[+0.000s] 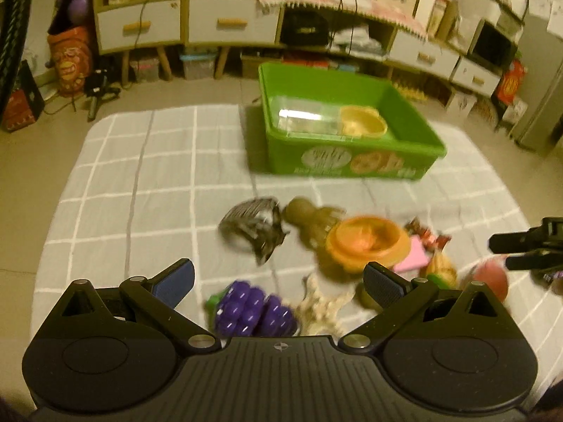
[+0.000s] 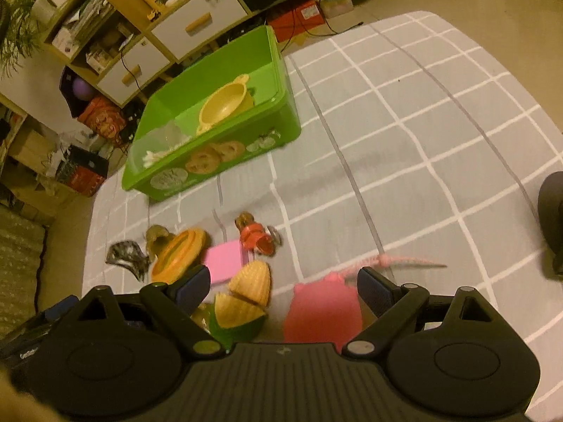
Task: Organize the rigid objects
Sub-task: 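Grasp the purple grapes with the left tool while the right tool grasps the pink pig, then carry the grapes and the pink pig over the green bin with both tools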
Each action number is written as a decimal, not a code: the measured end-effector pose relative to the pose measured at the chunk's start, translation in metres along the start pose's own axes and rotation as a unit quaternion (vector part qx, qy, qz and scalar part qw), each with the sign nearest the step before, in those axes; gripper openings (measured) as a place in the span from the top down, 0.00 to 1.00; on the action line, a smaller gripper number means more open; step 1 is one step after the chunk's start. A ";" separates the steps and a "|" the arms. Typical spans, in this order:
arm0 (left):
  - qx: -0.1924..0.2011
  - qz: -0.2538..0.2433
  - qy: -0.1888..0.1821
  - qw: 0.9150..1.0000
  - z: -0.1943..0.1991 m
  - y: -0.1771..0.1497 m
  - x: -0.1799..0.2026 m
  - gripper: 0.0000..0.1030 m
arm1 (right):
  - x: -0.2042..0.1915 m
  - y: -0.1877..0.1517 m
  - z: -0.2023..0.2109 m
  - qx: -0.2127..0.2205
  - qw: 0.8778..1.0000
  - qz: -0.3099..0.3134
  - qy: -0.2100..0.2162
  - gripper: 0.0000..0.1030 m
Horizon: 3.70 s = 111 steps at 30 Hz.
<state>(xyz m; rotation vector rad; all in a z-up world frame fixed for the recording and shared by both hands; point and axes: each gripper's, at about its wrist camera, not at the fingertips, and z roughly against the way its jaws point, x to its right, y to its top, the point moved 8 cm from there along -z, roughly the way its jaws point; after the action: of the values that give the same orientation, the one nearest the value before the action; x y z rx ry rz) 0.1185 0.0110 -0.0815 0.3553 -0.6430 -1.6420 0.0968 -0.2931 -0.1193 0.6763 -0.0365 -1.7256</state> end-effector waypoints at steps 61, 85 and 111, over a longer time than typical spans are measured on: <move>-0.059 0.019 0.013 0.998 -0.031 -0.032 -0.011 0.32 | 0.008 -0.026 -0.016 -0.029 0.999 0.011 -0.032 0.63; 0.004 0.044 -0.004 0.999 -0.001 0.005 -0.007 0.32 | -0.015 0.013 0.014 0.031 0.999 0.000 0.007 0.63; 0.056 0.026 -0.025 0.998 -0.013 0.093 0.047 0.32 | -0.050 0.111 0.031 0.103 0.992 -0.043 0.057 0.63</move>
<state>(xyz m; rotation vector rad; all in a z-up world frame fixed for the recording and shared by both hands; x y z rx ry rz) 0.1918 -0.0444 -0.0310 0.3761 -0.7784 -1.5739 0.1863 -0.2887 -0.0310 0.9404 -0.1084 -1.7768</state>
